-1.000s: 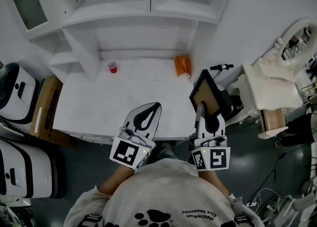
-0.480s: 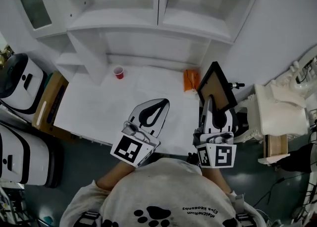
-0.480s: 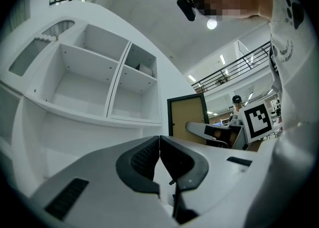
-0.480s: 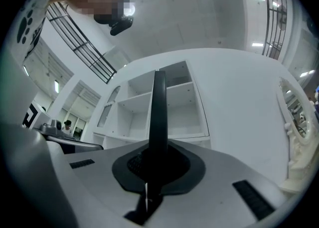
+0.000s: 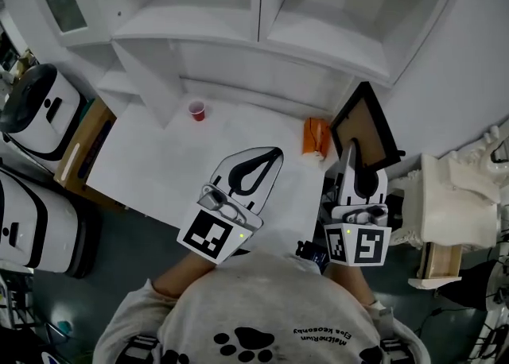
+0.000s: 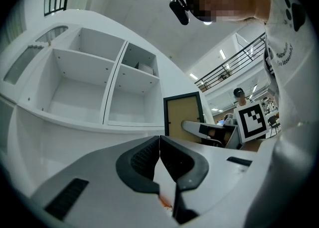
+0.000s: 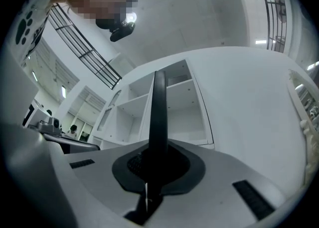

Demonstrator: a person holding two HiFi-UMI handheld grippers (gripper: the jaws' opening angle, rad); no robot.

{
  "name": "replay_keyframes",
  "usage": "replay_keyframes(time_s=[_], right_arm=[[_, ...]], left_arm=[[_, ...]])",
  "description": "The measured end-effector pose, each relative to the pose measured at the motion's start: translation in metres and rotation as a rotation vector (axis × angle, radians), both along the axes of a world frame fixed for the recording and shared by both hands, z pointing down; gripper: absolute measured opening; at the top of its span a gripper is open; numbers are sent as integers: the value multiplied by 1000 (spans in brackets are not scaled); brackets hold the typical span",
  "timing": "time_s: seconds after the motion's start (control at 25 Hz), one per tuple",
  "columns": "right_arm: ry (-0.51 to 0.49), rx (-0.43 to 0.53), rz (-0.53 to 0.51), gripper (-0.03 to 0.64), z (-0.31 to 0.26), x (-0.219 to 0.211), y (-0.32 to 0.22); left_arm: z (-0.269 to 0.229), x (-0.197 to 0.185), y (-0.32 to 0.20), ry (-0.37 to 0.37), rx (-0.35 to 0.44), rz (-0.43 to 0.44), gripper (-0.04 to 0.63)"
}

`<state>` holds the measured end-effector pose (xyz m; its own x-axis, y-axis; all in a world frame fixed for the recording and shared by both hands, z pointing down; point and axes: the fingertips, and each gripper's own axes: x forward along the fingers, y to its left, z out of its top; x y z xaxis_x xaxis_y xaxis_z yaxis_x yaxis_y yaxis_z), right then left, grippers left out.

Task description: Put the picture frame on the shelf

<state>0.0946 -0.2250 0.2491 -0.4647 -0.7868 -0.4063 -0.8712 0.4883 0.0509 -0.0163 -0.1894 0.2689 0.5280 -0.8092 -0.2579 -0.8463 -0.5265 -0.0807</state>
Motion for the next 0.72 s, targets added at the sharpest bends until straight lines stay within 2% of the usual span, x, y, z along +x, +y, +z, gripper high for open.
replay_keyframes(time_s=[0.28,0.72], right_arm=[[5,20,-15,40,-5,1,-20],[37,87,41,40,-33,-7,-38]], left_arm=[[1,4,-21,1,-11,-2,21],[-18,4,-54,18,2,71,21]])
